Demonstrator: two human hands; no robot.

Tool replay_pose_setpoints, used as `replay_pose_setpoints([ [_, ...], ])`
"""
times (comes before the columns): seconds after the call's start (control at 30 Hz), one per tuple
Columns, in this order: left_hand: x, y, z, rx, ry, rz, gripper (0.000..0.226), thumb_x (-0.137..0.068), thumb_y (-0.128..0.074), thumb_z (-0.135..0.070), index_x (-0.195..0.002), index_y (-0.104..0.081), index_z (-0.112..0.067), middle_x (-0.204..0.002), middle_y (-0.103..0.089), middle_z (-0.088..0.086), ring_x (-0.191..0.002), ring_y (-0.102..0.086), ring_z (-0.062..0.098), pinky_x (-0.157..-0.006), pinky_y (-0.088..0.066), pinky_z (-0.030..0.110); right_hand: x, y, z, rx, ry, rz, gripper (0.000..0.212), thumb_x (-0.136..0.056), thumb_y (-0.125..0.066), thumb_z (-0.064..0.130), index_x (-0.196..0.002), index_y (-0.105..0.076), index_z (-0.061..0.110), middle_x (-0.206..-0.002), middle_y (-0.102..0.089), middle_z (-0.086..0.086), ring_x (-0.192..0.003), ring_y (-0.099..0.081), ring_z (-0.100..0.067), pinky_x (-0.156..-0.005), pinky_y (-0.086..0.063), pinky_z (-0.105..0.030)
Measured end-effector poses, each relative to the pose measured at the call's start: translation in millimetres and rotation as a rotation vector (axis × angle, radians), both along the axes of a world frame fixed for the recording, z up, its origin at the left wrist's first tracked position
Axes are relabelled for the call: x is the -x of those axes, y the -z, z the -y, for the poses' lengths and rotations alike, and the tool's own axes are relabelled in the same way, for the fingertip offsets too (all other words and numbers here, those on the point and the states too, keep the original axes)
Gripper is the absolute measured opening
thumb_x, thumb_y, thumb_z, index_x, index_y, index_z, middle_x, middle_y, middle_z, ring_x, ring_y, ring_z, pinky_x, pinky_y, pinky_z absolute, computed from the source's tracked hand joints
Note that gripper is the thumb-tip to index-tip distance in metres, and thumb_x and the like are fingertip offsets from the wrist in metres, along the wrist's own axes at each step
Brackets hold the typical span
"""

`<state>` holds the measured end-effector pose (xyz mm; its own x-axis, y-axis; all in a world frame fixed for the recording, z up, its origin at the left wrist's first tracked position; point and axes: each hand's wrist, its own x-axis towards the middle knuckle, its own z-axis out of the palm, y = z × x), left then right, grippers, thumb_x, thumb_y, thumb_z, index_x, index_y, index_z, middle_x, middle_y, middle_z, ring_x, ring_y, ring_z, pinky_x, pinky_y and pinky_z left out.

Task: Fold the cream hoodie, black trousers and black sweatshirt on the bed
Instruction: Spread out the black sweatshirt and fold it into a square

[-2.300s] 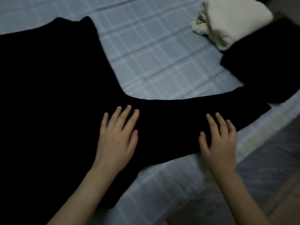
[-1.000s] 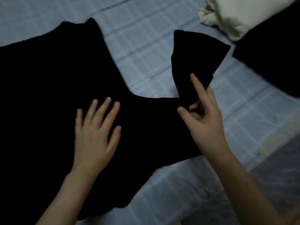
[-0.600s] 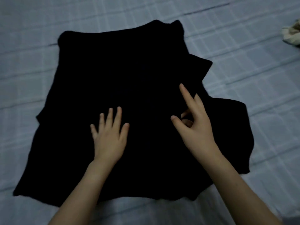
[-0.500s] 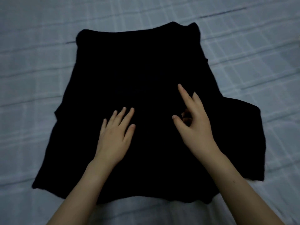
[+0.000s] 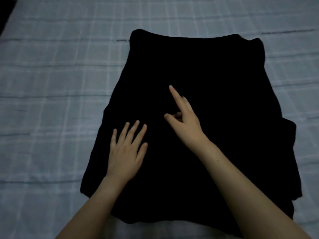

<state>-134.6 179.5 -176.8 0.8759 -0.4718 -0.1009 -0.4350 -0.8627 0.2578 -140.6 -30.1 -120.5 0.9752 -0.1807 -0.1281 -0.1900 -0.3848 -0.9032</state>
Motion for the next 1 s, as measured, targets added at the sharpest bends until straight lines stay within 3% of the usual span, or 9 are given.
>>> replay_pose_setpoints([
  [0.07,-2,-10,-1,0.205,-0.044,-0.069,0.05,-0.102,-0.042,-0.032,-0.151,-0.031,-0.031,-0.159,-0.024,-0.01,-0.15,-0.013,0.014,-0.121,0.0,0.037,7,-6,2,-0.001,-0.105,0.059,0.068,-0.098,-0.053,0.027,-0.141,-0.02,0.069,-0.163,-0.011,0.008,-0.12,-0.054,-0.007,-0.102,-0.048,-0.033],
  [0.17,-3,-40,-8,0.64,-0.397,-0.111,0.052,-0.097,-0.045,-0.022,-0.148,-0.037,-0.021,-0.154,-0.033,-0.006,-0.145,-0.028,0.014,-0.118,-0.019,0.031,28,-8,22,0.223,-0.039,0.14,0.067,-0.098,-0.05,0.024,-0.147,-0.021,0.059,-0.158,-0.027,0.014,-0.136,-0.041,-0.005,-0.111,-0.034,-0.025],
  [0.23,-4,-63,-5,0.597,-0.462,0.067,0.057,-0.096,-0.037,-0.032,-0.151,-0.031,-0.021,-0.157,-0.03,-0.001,-0.145,-0.026,0.016,-0.116,-0.02,0.031,36,-2,40,0.565,0.067,0.101,0.059,-0.099,-0.041,0.039,-0.152,-0.016,0.051,-0.159,-0.027,0.012,-0.147,-0.024,-0.014,-0.119,-0.021,-0.033],
  [0.33,-21,-73,31,0.393,-0.051,0.267,0.055,-0.097,-0.036,-0.033,-0.151,-0.033,-0.022,-0.159,-0.028,0.003,-0.148,-0.021,0.025,-0.12,-0.015,0.045,32,19,46,0.9,-0.006,-0.13,0.055,-0.1,-0.024,0.051,-0.154,-0.012,0.047,-0.164,-0.019,0.009,-0.151,-0.011,-0.026,-0.121,-0.009,-0.051],
  [0.4,-38,-63,62,0.202,0.121,0.25,0.054,-0.099,-0.033,-0.038,-0.152,-0.033,-0.025,-0.16,-0.026,0.003,-0.149,-0.017,0.026,-0.12,-0.009,0.05,28,32,39,0.9,-0.065,-0.218,0.053,-0.101,-0.02,0.052,-0.153,-0.01,0.048,-0.164,-0.018,0.011,-0.152,-0.009,-0.024,-0.121,-0.007,-0.053],
  [0.53,-66,-23,85,-0.054,0.028,-0.067,0.053,-0.103,-0.025,-0.047,-0.154,-0.023,-0.034,-0.164,-0.009,0.002,-0.151,-0.001,0.025,-0.121,-0.004,0.051,31,32,45,0.782,-0.098,-0.193,0.054,-0.1,-0.015,0.053,-0.154,-0.015,0.045,-0.163,-0.02,0.01,-0.152,-0.01,-0.022,-0.122,-0.004,-0.049],
  [0.7,-82,-33,78,0.374,-0.132,0.15,0.047,-0.097,-0.056,-0.026,-0.141,-0.049,-0.011,-0.15,-0.04,0.017,-0.134,-0.036,0.038,-0.114,-0.026,0.044,64,11,88,0.96,0.016,-0.134,0.054,-0.1,-0.027,0.045,-0.152,-0.032,0.034,-0.159,-0.033,0.005,-0.149,-0.022,-0.025,-0.121,-0.012,-0.049],
  [0.83,-109,-44,95,0.559,-0.469,-0.137,0.071,-0.089,-0.068,-0.032,-0.15,-0.035,-0.019,-0.148,-0.035,0.02,-0.136,-0.034,0.034,-0.114,-0.025,0.035,93,10,116,0.928,0.068,-0.259,0.052,-0.103,-0.024,0.045,-0.154,-0.027,0.036,-0.162,-0.025,0.008,-0.152,-0.012,-0.02,-0.122,-0.001,-0.043],
  [1.0,-112,-48,100,0.585,-0.372,0.006,0.049,-0.086,-0.07,-0.014,-0.133,-0.057,-0.007,-0.13,-0.055,0.019,-0.123,-0.051,0.027,-0.107,-0.033,0.025,93,4,116,0.877,0.047,-0.254,0.056,-0.098,-0.02,0.052,-0.154,-0.023,0.042,-0.162,-0.023,0.012,-0.152,-0.013,-0.022,-0.121,-0.008,-0.052],
])
